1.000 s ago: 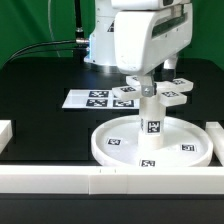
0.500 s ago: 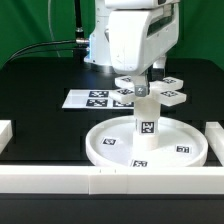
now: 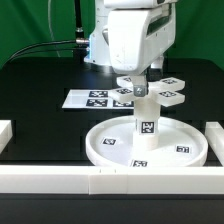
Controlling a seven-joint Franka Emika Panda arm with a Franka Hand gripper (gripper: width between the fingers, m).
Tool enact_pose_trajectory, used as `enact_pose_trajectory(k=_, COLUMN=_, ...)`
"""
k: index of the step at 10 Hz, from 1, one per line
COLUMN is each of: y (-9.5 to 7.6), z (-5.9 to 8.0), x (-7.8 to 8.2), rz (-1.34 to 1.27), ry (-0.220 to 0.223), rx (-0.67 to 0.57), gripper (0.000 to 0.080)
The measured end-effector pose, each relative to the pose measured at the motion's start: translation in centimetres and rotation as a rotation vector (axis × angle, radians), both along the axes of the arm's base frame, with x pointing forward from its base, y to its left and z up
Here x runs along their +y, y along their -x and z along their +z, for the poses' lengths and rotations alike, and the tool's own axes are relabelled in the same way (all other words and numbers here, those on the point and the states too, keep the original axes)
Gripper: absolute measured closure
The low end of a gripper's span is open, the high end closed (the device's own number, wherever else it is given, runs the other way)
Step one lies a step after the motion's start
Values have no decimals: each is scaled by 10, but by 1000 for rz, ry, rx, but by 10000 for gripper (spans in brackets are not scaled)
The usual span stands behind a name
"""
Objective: Assemble round table
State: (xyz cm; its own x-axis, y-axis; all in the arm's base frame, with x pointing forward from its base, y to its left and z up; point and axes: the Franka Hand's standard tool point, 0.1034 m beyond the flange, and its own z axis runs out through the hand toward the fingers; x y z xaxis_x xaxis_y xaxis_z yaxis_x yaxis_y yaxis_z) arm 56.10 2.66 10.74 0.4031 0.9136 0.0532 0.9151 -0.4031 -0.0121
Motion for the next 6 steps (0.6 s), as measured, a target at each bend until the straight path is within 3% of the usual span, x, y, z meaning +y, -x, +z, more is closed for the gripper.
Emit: enact_pose_trajectory(k=6, y=-1, z=0, x=-3, rz=96, ry=11, rx=13, gripper=151)
